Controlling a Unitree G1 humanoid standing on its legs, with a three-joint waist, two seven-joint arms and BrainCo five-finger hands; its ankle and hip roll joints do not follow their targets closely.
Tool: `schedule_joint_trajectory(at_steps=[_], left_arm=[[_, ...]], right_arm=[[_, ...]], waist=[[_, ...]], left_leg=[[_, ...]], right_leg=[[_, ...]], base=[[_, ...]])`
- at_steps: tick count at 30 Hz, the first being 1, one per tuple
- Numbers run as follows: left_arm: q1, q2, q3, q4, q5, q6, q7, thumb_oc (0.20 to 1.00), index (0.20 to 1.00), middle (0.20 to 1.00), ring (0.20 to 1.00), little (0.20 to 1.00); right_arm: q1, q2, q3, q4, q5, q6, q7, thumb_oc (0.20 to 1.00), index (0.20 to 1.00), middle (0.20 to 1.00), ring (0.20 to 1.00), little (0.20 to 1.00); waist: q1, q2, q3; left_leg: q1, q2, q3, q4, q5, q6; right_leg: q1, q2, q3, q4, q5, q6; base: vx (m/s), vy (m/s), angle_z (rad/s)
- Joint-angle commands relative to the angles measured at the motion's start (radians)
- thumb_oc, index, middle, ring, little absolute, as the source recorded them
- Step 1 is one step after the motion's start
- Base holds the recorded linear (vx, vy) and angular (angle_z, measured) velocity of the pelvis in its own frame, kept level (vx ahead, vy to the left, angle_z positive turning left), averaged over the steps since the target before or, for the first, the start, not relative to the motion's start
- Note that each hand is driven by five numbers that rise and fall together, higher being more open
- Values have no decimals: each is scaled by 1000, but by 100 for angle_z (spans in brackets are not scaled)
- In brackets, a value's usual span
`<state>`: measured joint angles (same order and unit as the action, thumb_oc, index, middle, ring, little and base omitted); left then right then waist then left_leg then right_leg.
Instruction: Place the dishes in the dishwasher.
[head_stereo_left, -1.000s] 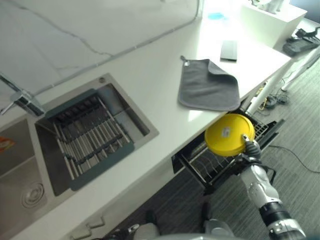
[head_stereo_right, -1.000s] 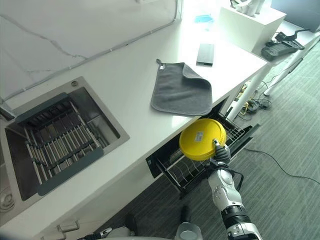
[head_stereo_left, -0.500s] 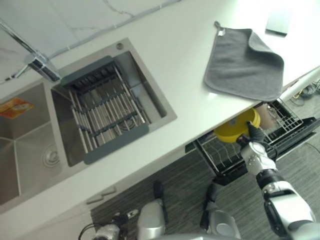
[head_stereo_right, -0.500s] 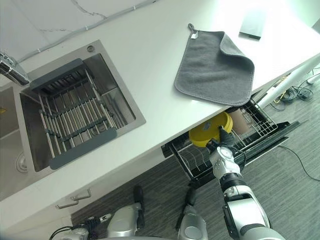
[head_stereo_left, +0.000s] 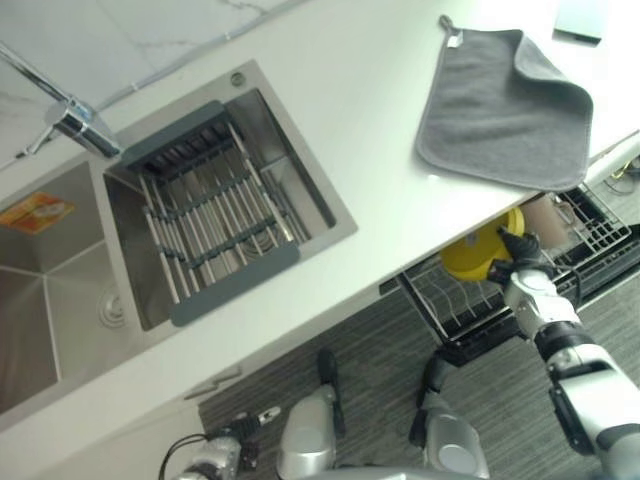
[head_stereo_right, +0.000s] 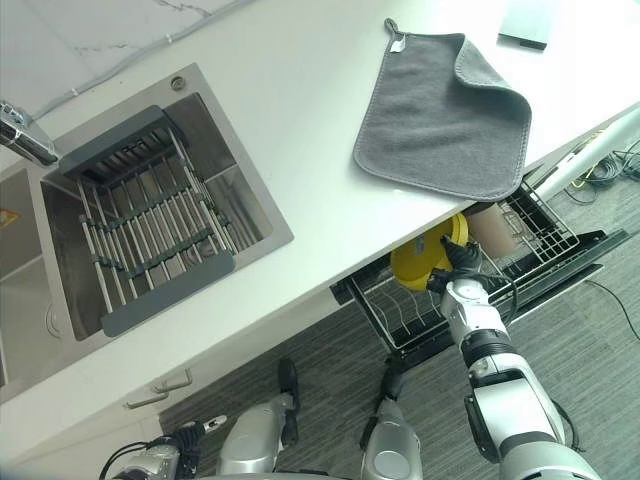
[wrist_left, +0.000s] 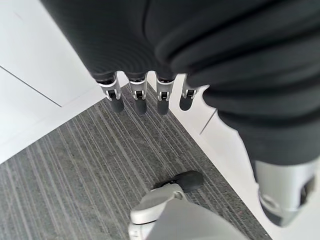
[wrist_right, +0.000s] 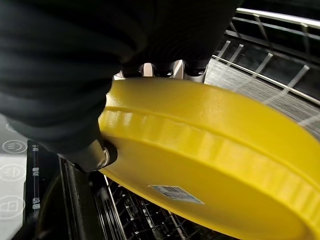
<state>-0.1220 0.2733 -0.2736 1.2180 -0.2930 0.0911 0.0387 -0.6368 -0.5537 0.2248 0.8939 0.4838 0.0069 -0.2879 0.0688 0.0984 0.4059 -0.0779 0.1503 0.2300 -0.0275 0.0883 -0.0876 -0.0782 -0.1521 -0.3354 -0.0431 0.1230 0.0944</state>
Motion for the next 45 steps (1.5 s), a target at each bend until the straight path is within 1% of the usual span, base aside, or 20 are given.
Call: schedule_joint_trajectory(at_steps=[1,4,8,9,10,12,13,14,16,17,19,20,22,23,27,33,34,37,40,45], left_arm=[[-19,58,-30,44,30,21,0,1000,1000,1000,1000,1000],[-19,83,-4,24,37,33,2,1000,1000,1000,1000,1000],[-26,100,3,12,42,46,-2,1000,1000,1000,1000,1000],[-31,111,4,4,46,51,-7,1000,1000,1000,1000,1000],[-31,111,5,3,47,51,-7,1000,1000,1000,1000,1000],[-32,124,16,-10,70,61,-13,1000,1000,1000,1000,1000],[-33,125,17,-11,73,61,-14,1000,1000,1000,1000,1000],[-34,131,15,-13,84,59,-17,1000,1000,1000,1000,1000],[-40,138,12,-16,95,62,-21,1000,1000,1000,1000,1000],[-45,141,10,-16,104,64,-25,1000,1000,1000,1000,1000],[-53,144,2,-16,121,73,-29,1000,1000,1000,1000,1000],[-57,143,-1,-13,158,76,-32,1000,1000,1000,1000,1000],[-65,143,-14,-8,172,78,-27,1000,1000,1000,1000,1000],[-71,143,-18,-5,175,78,-28,1000,1000,1000,1000,1000],[-101,134,-42,7,156,63,-14,1000,1000,1000,1000,1000],[-116,128,-56,-2,122,51,-15,1000,1000,1000,1000,1000],[-109,122,-57,0,115,38,-9,1000,1000,1000,1000,1000],[-106,116,-57,-2,114,37,-3,1000,1000,1000,1000,1000],[-114,109,-76,-9,85,33,2,1000,1000,1000,1000,1000],[-122,99,-90,-22,67,26,3,1000,1000,1000,1000,1000]], right_arm=[[-110,-52,35,-58,-158,-55,83,200,200,200,200,200],[-134,-147,118,-100,-358,-53,156,200,200,200,200,200],[-159,-188,170,-120,-457,-52,205,200,200,200,200,200],[-185,-213,227,-138,-549,-76,264,200,200,200,200,200],[-186,-215,232,-140,-549,-77,265,200,200,200,200,200],[-218,-242,345,-193,-678,-156,394,200,200,200,200,200],[-220,-244,358,-197,-694,-162,399,200,200,200,200,200],[-236,-255,410,-205,-708,-206,417,200,200,200,200,200],[-252,-257,451,-206,-736,-247,408,200,200,200,200,200],[-260,-257,469,-205,-753,-283,387,200,200,200,200,200],[-279,-247,494,-204,-806,-312,307,200,200,200,200,200],[-293,-234,514,-199,-852,-316,225,200,200,200,200,200],[-317,-213,535,-182,-956,-280,111,200,200,200,200,200],[-333,-203,545,-167,-976,-259,39,200,200,200,200,200],[-401,-166,549,-95,-1020,-175,-140,200,200,200,200,200],[-452,-184,554,-55,-1033,-90,-300,200,200,200,200,200],[-456,-182,547,-31,-1041,-76,-370,200,200,200,200,200],[-442,-188,532,-26,-1064,-46,-463,200,200,200,200,200],[-454,-199,523,1,-1124,9,-608,200,200,200,200,200],[-463,-208,520,27,-1164,58,-720,200,200,200,200,200]], waist=[[10,-49,-17],[11,-69,-12],[12,-76,-3],[13,-79,8],[14,-79,6],[22,-86,16],[23,-87,17],[31,-90,19],[37,-90,19],[41,-90,20],[50,-87,22],[60,-84,25],[72,-79,31],[78,-75,38],[93,-57,75],[93,-30,111],[93,-27,113],[90,-25,114],[90,-10,114],[95,4,114]], left_leg=[[-60,-2,-58,104,-90,-13],[-56,9,-34,104,-93,-15],[-65,14,-30,109,-92,-15],[-70,17,-30,112,-92,-16],[-74,18,-30,112,-90,-16],[-76,21,-30,117,-91,-19],[-76,21,-31,117,-91,-18],[-80,21,-33,120,-91,-17],[-85,22,-35,123,-91,-16],[-88,22,-37,124,-92,-15],[-97,22,-37,132,-94,-13],[-109,23,-35,146,-99,-10],[-135,27,-35,176,-109,-4],[-157,30,-37,197,-113,0],[-232,29,-45,252,-129,9],[-279,14,-43,257,-128,15],[-283,5,-47,262,-149,9],[-298,-1,-46,269,-151,11],[-330,-13,-45,289,-160,19],[-367,-27,-47,322,-175,28]], right_leg=[[-75,-34,45,248,-231,-6],[-69,-46,33,214,-206,11],[-81,-47,33,216,-202,16],[-88,-46,33,225,-206,18],[-91,-45,32,223,-204,18],[-92,-48,25,228,-207,20],[-92,-48,24,229,-207,20],[-94,-50,18,232,-207,21],[-100,-53,14,240,-210,22],[-103,-53,11,245,-212,23],[-110,-59,2,259,-217,23],[-123,-68,-8,285,-225,25],[-152,-80,-19,340,-244,20],[-176,-89,-26,381,-255,16],[-264,-110,-33,480,-285,6],[-323,-113,-15,504,-288,7],[-334,-117,-2,525,-315,18],[-351,-119,0,538,-319,19],[-387,-122,4,577,-335,13],[-422,-124,2,629,-361,-1]], base=[[-38,-52,0],[-38,-94,-1],[-48,-68,-1],[-47,-46,-2],[-48,-65,0],[-12,-59,1],[-5,-70,2],[-2,-56,2],[2,-55,2],[1,-40,2],[0,-16,1],[0,0,0],[-10,11,-2],[-37,27,-6],[-86,26,-8],[-75,47,-15],[-3,28,-17],[-25,20,0],[-89,40,4],[-77,4,3]])
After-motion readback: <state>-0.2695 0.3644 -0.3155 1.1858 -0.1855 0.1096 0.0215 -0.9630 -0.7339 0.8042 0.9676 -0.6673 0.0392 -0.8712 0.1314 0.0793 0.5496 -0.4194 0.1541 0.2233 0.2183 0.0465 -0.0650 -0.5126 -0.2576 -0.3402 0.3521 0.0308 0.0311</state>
